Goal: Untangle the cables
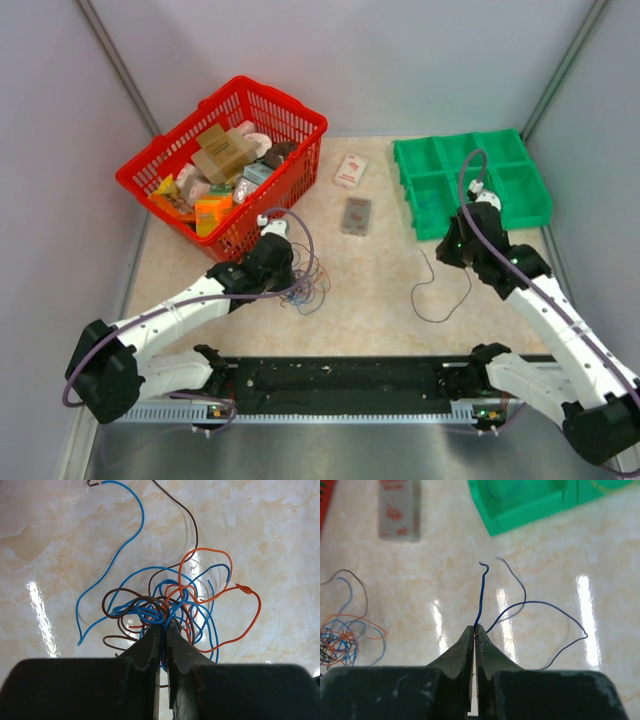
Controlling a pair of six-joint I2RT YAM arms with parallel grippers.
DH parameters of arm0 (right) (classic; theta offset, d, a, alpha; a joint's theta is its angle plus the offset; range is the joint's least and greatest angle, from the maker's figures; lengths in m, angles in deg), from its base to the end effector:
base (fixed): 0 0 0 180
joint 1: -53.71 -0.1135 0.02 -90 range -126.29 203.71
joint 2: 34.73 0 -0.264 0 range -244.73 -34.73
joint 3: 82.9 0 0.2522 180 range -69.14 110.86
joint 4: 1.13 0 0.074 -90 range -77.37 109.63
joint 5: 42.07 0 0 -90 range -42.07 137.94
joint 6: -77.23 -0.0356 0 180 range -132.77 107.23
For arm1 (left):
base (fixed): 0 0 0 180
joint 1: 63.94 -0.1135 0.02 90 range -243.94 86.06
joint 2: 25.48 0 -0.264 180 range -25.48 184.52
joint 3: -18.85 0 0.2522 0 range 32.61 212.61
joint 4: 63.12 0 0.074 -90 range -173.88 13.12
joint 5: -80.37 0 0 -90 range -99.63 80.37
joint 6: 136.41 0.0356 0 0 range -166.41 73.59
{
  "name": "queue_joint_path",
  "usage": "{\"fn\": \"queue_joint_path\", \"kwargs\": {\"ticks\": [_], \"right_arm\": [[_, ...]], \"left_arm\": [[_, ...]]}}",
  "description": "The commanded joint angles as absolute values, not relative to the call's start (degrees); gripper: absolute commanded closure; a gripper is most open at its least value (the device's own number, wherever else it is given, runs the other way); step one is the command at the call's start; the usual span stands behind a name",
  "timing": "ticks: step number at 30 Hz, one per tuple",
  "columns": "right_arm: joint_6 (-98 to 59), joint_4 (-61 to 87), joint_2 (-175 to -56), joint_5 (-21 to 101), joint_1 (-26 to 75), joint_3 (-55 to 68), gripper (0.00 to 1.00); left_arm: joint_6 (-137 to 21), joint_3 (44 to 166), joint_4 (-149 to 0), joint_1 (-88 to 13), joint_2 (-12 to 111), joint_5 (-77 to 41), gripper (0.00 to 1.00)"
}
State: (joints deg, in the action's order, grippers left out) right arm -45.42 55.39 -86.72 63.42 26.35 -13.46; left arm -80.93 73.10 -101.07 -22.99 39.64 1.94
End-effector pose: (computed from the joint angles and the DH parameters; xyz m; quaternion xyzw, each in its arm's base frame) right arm 0.1661 0.0752 0.3289 0.0992 0.8910 0.1077 0.4298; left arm 0.1771 -0.1442 0.2235 0.0168 0.9319 -0.1395 0.3345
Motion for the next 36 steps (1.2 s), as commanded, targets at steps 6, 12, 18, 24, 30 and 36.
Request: {"fn": "queue_joint_path", "kwargs": {"ticks": [6,12,18,24,30,36], "right_arm": [[-49.16,49.46,-97.30,40.98,35.60,-25.99,1.00],[-45.91,49.02,-102.49,47.14,35.69,-25.20,0.91],[-44.59,45.95,-104.52,46.36,35.60,-27.48,0.69],[-45.99,42.69,-105.39,43.72,35.51,-27.75,0.38],[-54.33,41.72,-109.08,44.76,34.20,-27.40,0.33],[-57.77,42.60,-110.23,51.18,26.83,-27.22,0.36]], "left_arm": [[-81.66,73.22,-98.15,-23.15,38.41,0.48,0.91],[-82.09,73.39,-98.68,-23.24,37.72,-0.05,0.91],[-82.45,72.78,-98.68,-23.24,36.92,0.03,0.91],[-82.89,72.95,-97.80,-23.24,37.97,-1.55,0.91],[-82.97,72.86,-97.80,-23.24,37.71,-1.81,0.91],[-83.06,72.34,-97.98,-23.24,37.36,-1.72,0.91]]}}
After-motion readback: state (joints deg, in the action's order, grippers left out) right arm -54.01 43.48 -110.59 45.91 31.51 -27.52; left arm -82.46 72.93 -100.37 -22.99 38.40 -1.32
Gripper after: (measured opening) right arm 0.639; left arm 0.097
